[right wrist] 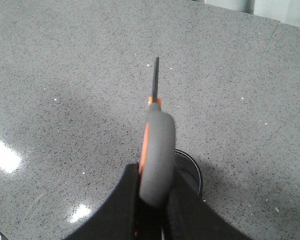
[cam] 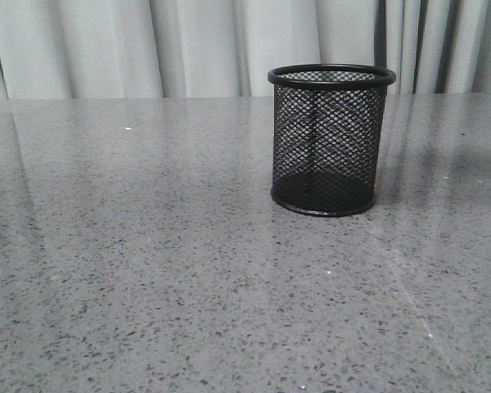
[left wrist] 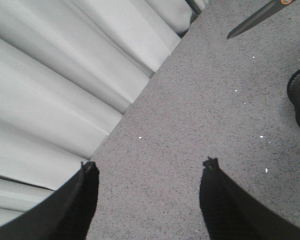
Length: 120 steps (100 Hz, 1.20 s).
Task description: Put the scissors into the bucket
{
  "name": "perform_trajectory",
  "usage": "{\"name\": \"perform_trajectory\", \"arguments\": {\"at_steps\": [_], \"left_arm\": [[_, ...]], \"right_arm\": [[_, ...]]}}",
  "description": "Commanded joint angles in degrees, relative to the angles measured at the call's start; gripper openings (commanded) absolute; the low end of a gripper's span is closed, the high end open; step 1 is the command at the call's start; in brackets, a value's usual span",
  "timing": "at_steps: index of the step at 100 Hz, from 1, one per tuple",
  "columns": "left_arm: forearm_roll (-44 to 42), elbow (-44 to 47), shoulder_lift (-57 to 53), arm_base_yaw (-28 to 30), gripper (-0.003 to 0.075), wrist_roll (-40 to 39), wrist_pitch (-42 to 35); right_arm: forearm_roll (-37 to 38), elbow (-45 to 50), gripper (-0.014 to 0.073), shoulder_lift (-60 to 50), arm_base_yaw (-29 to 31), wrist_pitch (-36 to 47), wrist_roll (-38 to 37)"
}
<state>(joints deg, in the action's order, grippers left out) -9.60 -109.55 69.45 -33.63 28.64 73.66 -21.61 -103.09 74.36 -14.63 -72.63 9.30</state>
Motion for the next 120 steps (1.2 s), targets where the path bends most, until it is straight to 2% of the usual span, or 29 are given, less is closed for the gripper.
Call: {"name": "perform_trajectory", "arguments": {"at_steps": [1, 30, 69, 88, 106, 120], "left_arm": [[-0.8, -1.6, -1.2, 0.0, 0.0403, -0.9, -1.4], [-0.9, -1.6, -1.2, 0.0, 0.0403, -0.9, -2.2], [-0.9, -1.6, -1.2, 0.0, 0.0403, -0.9, -3.5], [-0.9, -1.6, -1.2, 0.0, 0.0403, -0.9, -3.8], [-0.6, -1.6, -1.2, 0.0, 0.0403, -0.9, -3.8], [-0.5, -1.6, -1.2, 0.0, 0.0403, -0.9, -3.8]], "right_arm": [[-0.7, -1.6, -0.0043, -1.8, 0.1, -1.6, -0.1], [2.1, 5.9, -0.0043, -6.7, 0.1, -1.7, -0.1], [2.1, 17.3, -0.0043, -15.5, 0.1, -1.7, -0.8], [1.7, 22.2, -0.0043, -16.5, 0.0, -1.7, -1.3], [2.1, 23.4, -0.0043, -14.9, -3.9, -1.7, -1.9], [6.8, 23.4, -0.0043, -12.5, -6.6, -1.7, -4.5]]}}
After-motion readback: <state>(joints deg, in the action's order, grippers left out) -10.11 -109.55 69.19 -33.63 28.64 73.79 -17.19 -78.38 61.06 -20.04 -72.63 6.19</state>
